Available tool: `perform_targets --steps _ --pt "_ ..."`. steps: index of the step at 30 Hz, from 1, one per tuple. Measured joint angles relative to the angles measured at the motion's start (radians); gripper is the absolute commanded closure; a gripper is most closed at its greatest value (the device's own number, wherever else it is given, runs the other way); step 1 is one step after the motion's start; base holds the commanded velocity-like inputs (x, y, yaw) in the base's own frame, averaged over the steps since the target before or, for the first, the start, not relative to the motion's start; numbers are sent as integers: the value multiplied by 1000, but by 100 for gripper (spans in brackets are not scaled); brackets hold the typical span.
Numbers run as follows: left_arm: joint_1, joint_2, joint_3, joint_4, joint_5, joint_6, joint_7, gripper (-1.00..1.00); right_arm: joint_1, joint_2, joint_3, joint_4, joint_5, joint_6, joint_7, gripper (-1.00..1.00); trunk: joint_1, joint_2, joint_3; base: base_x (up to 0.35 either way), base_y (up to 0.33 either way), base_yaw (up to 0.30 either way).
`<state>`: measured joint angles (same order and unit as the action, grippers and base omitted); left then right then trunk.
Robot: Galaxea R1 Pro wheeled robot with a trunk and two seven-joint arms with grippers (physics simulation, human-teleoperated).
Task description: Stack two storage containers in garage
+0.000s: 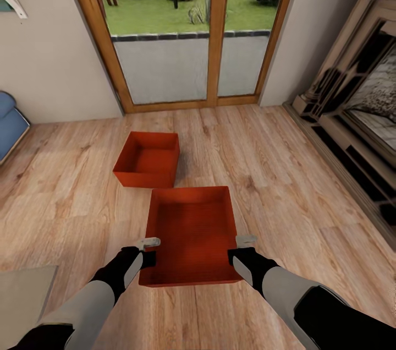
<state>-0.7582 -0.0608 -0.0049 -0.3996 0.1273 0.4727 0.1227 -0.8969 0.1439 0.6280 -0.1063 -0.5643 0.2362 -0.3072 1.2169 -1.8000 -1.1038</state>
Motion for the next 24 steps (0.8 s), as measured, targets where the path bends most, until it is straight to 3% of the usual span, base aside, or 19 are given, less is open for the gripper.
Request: perform_targets --steps 14,24 --pt "0 -1 1 0 0 0 0 100 0 -2 5 -1 -6 1 2 100 -54 98 44 0 0 0" --pt "0 1 2 1 -3 1 -1 100 0 2 -12 3 14 0 1 100 -92 168 75 0 0 0"
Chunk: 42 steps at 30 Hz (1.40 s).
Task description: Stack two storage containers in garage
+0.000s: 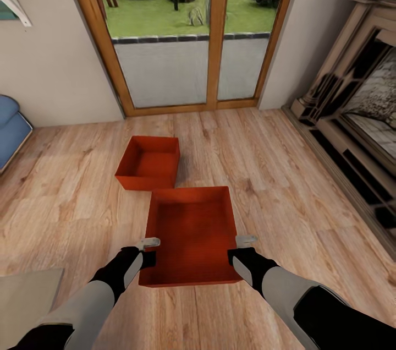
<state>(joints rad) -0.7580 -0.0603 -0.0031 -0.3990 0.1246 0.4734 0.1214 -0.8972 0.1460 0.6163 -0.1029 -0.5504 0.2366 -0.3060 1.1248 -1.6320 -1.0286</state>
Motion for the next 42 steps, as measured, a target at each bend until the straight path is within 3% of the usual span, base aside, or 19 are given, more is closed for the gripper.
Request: perform_targets --steps 42 --pt "0 -1 0 0 -3 0 0 100 0 0 3 3 -6 -3 0 100 -161 294 132 0 0 0"
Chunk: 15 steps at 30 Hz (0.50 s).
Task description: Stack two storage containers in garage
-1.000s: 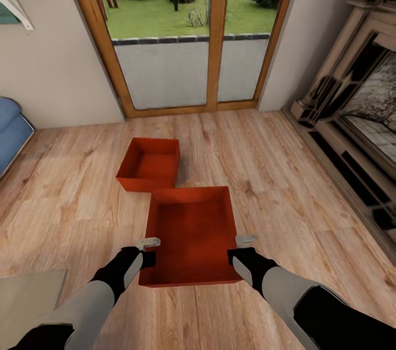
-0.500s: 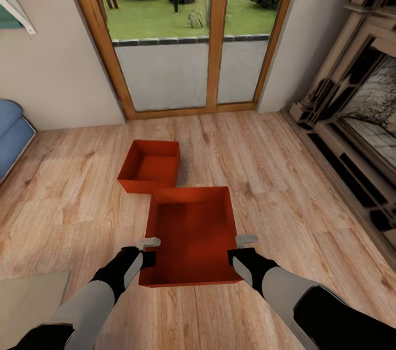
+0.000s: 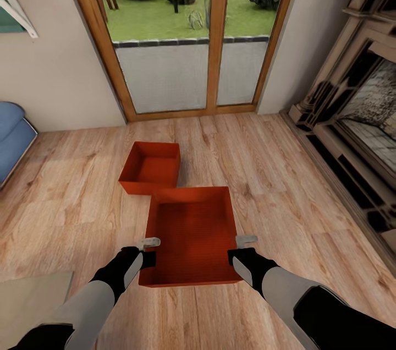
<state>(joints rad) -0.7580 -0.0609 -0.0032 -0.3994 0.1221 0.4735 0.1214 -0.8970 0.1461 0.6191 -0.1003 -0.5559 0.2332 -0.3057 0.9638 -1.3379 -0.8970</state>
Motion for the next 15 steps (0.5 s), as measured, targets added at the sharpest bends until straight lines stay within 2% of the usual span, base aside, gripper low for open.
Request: perform_targets --steps 15 --pt "0 0 0 0 1 0 1 100 0 0 2 0 -2 0 0 100 -58 105 47 0 0 0"
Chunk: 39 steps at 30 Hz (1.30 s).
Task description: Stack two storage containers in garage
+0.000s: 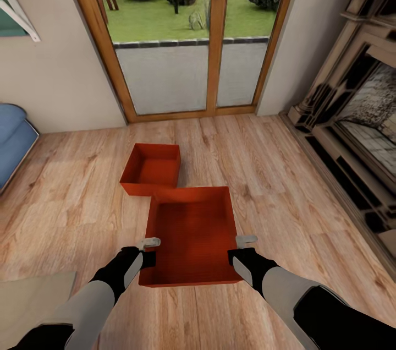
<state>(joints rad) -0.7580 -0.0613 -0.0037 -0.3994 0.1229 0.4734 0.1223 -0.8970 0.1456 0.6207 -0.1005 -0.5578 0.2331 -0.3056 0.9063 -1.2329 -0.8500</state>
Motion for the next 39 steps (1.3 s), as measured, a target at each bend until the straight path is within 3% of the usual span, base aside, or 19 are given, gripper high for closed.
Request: perform_targets --steps 39 --pt "0 0 -1 0 0 0 1 100 0 0 2 1 -3 -2 0 100 -150 273 122 0 0 0"
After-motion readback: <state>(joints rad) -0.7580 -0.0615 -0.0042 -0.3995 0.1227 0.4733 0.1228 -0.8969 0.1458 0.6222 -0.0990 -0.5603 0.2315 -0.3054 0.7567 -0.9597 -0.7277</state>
